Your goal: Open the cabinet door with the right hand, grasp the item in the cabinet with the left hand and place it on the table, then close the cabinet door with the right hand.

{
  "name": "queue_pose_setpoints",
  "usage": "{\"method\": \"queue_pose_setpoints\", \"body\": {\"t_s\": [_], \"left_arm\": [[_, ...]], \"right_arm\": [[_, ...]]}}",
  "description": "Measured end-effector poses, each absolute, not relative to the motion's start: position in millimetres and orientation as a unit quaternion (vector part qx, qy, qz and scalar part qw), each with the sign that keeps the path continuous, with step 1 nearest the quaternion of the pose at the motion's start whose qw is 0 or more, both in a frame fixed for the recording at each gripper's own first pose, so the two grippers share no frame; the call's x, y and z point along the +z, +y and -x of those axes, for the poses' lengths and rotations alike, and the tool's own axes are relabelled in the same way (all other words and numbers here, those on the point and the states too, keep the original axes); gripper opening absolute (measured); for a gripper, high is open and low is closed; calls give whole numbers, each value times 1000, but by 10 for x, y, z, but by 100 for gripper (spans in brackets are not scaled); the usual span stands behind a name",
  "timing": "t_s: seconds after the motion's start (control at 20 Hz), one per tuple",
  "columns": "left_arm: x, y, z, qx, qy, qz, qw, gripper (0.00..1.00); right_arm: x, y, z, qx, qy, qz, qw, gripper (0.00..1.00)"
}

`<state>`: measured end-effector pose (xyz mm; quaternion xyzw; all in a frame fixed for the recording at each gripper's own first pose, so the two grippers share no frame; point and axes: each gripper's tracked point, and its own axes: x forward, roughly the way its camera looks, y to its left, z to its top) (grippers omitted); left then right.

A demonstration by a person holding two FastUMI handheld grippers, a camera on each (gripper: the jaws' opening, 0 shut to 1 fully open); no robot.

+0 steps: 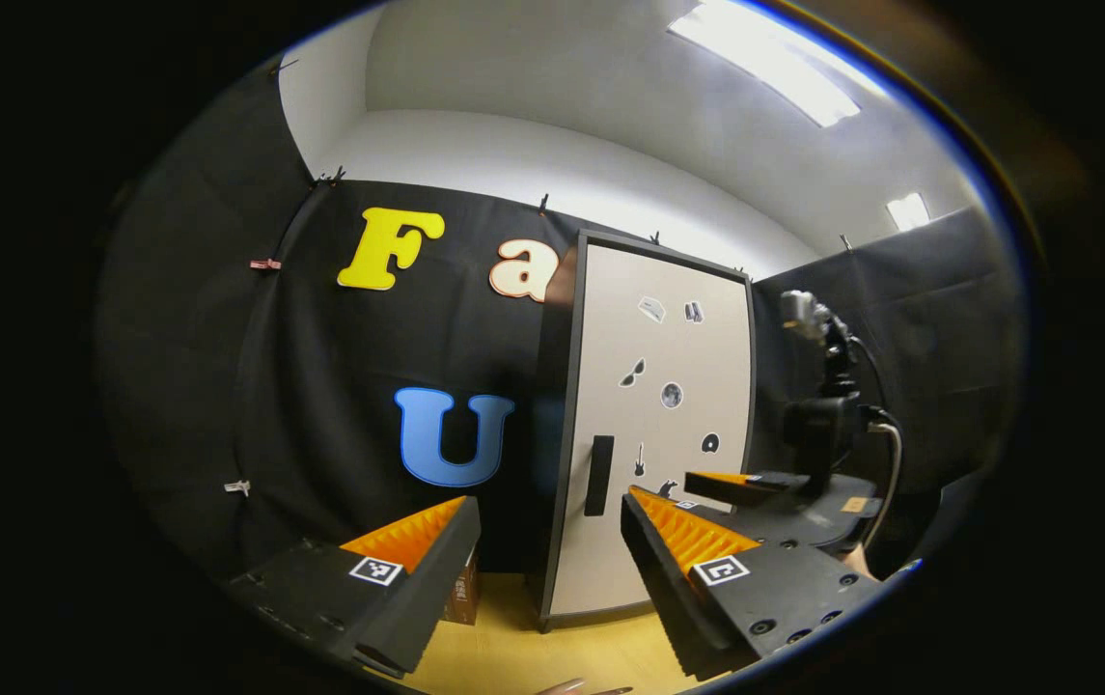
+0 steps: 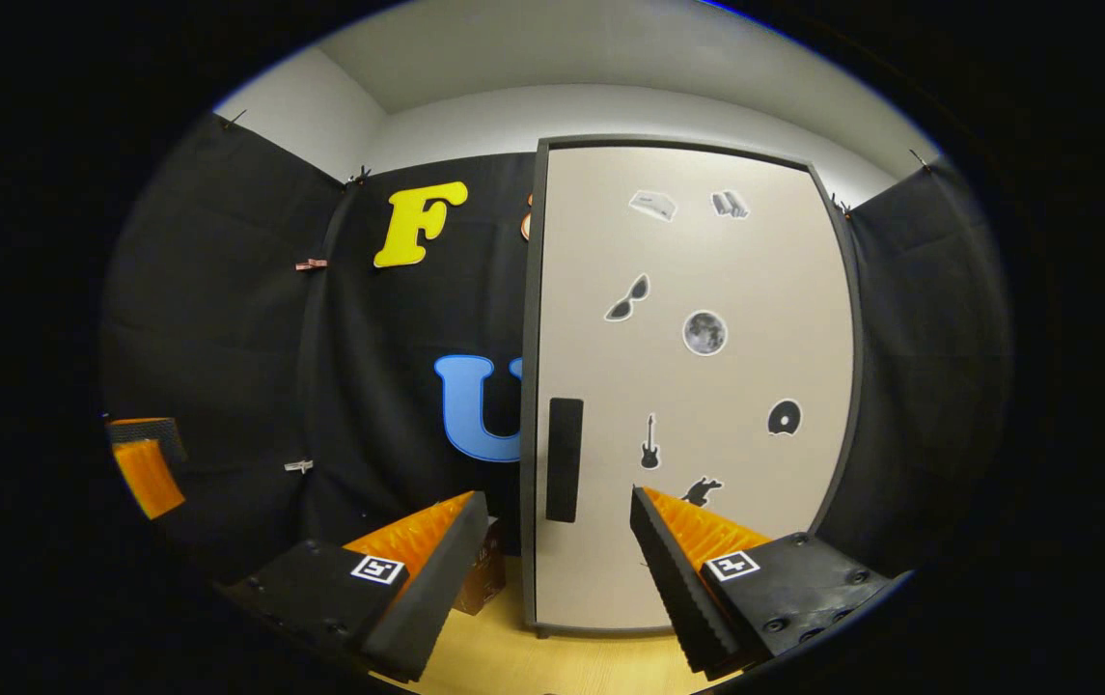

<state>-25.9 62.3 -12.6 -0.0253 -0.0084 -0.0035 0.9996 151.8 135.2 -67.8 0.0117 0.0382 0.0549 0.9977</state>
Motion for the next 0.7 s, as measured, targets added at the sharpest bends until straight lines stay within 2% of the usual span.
{"method": "queue_pose_setpoints", "body": {"t_s": [0.25,0.4,0.65,0.7], "left_arm": [[-165,713,202,24,-7,33,999,93],[-220,806,153,50,1,9,999,94],[-232,761,63,52,1,-4,999,93],[-240,743,49,50,1,-4,999,93]], "right_arm": [[-817,1372,-2069,37,27,-20,999,92],[-970,1365,-2358,28,35,-23,999,83],[-1193,1377,-2690,16,45,-11,999,81],[-1226,1359,-2746,9,44,-2,999,76]]}}
